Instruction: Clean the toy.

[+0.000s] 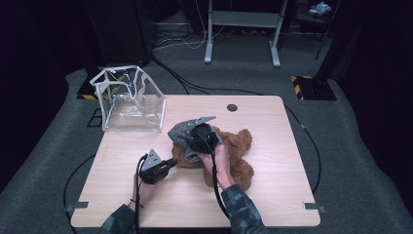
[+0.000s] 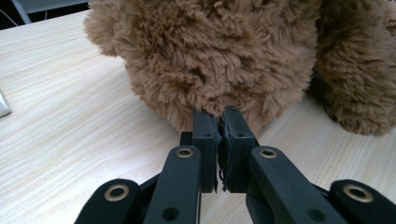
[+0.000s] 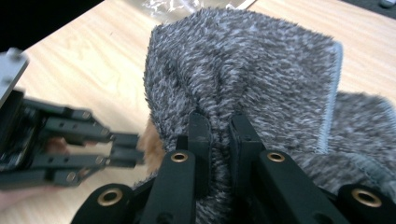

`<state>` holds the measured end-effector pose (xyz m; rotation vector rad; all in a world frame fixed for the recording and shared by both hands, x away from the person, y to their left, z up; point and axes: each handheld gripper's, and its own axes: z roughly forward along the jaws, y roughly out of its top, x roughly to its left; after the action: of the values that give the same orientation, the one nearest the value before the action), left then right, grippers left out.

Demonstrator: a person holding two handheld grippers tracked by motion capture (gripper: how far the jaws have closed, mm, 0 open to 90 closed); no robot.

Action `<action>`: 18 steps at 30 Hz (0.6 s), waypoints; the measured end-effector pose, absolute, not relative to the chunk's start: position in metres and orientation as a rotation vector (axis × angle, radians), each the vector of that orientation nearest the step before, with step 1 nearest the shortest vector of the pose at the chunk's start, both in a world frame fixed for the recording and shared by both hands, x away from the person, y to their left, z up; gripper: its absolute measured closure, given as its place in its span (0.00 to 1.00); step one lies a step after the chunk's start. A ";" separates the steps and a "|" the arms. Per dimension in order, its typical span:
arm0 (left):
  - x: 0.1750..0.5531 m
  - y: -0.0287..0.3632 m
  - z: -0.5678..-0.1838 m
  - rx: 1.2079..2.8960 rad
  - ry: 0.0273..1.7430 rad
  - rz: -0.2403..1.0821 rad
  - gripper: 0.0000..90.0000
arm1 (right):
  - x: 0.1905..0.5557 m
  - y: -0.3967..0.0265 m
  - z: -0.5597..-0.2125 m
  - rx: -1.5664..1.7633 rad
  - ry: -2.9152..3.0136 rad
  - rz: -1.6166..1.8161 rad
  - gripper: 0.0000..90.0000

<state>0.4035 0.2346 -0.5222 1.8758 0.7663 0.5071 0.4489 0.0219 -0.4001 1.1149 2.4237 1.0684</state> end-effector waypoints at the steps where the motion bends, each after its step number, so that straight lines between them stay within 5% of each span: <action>1: 0.403 0.235 -0.522 1.880 0.764 0.505 0.95 | 0.445 0.022 -0.401 1.120 2.423 1.076 0.91; 18: 0.404 0.236 -0.522 1.860 0.770 0.497 0.96 | 0.419 0.020 -0.447 1.125 2.546 1.060 0.91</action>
<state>0.4037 0.2365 -0.5220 1.8599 0.7700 0.4966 0.4193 0.0201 -0.4472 1.1245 2.5463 1.0601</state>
